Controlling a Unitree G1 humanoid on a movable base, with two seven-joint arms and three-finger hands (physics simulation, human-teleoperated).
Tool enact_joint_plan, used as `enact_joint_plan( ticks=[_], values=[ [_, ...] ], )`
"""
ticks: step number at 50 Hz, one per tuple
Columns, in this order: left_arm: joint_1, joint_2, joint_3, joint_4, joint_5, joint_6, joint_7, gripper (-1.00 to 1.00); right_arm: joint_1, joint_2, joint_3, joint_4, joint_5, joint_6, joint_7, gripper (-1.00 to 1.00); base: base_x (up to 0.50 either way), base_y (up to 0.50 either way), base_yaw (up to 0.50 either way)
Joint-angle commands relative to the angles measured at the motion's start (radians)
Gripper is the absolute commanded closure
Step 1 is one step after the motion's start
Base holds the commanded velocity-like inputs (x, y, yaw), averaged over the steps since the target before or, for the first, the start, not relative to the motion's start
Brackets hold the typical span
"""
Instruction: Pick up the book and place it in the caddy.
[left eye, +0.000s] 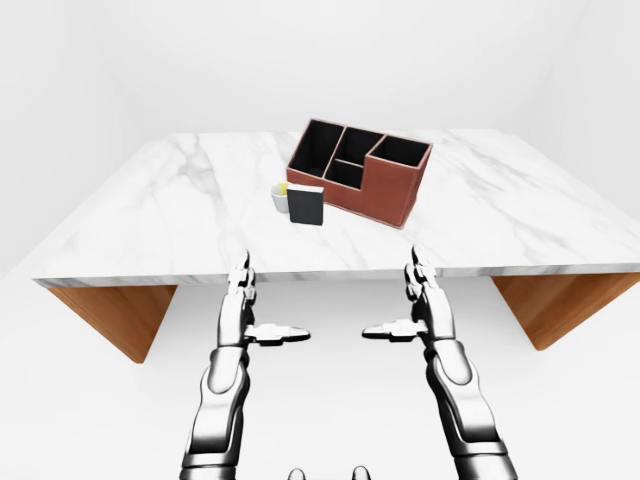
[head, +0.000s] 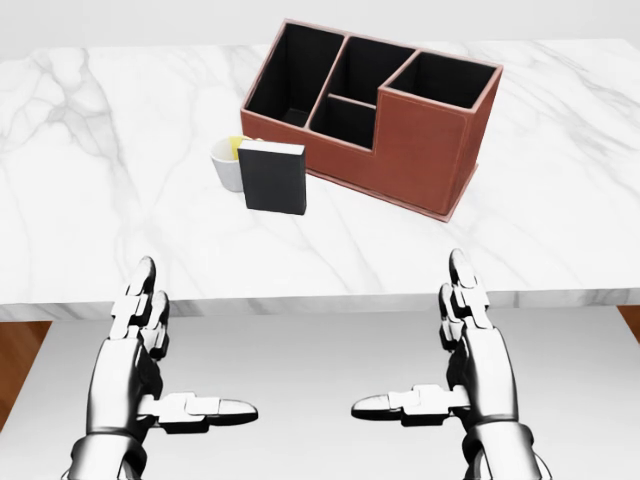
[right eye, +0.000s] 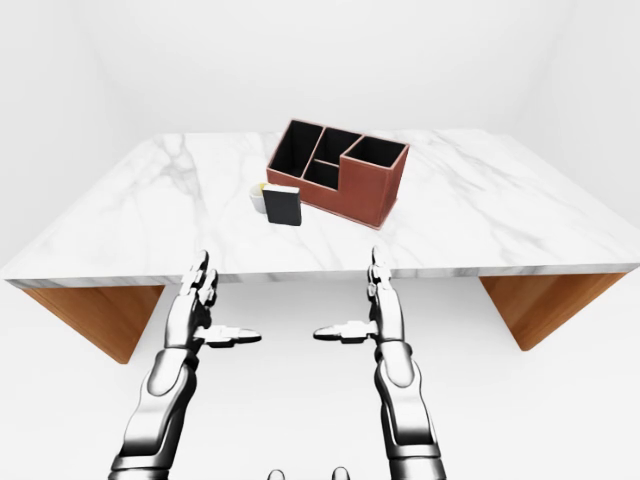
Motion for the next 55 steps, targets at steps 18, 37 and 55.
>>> enact_joint_plan(
  ticks=[18,37,55],
  values=[
    [-0.079,0.021,0.039,0.126,-0.016,-0.023,-0.033,-1.00,-0.031,-0.020,-0.018,0.110,-0.042,-0.037,0.042,-1.00,0.00,0.00,0.00],
    [-0.182,0.065,0.041,0.129,0.026,0.089,-0.122,-1.00,-0.102,-0.054,-0.038,-0.093,-0.136,0.090,0.076,-1.00,0.00,0.00,0.00],
    [-0.389,0.149,0.081,0.164,0.104,0.089,-0.230,-1.00,-0.263,-0.118,-0.080,-0.193,-0.255,0.090,0.180,-1.00,0.00,0.00,0.00]
  ],
)
